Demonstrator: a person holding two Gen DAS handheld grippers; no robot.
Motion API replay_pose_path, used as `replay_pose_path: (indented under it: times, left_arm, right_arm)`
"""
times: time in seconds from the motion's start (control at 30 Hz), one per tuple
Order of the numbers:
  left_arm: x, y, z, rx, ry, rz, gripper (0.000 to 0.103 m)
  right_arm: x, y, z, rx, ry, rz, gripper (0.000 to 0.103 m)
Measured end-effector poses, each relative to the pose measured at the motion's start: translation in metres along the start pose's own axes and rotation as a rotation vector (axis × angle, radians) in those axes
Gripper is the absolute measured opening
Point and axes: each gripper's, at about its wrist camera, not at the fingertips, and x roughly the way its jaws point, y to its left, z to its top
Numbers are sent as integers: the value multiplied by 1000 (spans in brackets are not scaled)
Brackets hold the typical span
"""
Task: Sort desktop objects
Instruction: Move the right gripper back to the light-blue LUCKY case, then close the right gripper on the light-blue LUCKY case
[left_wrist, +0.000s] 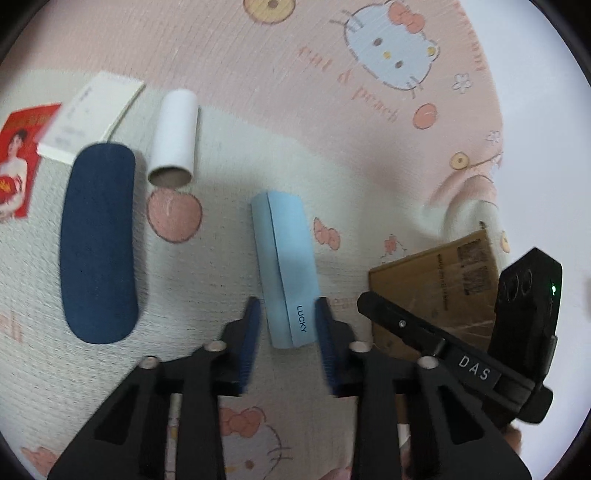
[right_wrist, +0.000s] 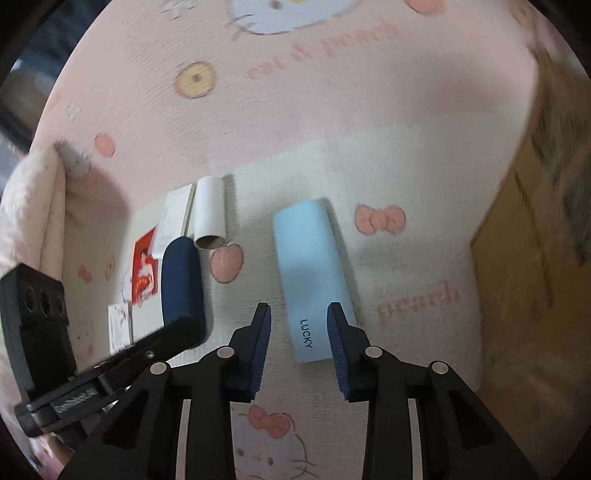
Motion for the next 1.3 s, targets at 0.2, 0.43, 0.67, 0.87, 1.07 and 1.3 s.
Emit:
replay_pose_path:
  times: [0.2, 0.43, 0.67, 0.87, 1.07, 1.3]
  left_arm:
    - [23, -5, -6, -11, 5, 18, 27]
    - [47, -5, -3, -33, 7, 23, 27]
    - [71, 5, 4, -49, 33, 66, 27]
    - [74, 12, 0, -92, 27, 10, 27]
    - [68, 11, -15, -79, 25, 6, 23]
    - [40, 24, -55, -74, 33, -3, 23]
  right_arm:
    - [25, -20, -11, 75, 48, 72, 25]
    - [42, -20, -21, -3, 14, 66, 25]
    - [57, -32, -8, -13, 36, 65, 27]
    - [63, -43, -11, 38, 30, 122, 33]
    - [57, -41, -28, 72, 40, 137, 35]
    - [44, -18, -76, 12, 53, 117, 35]
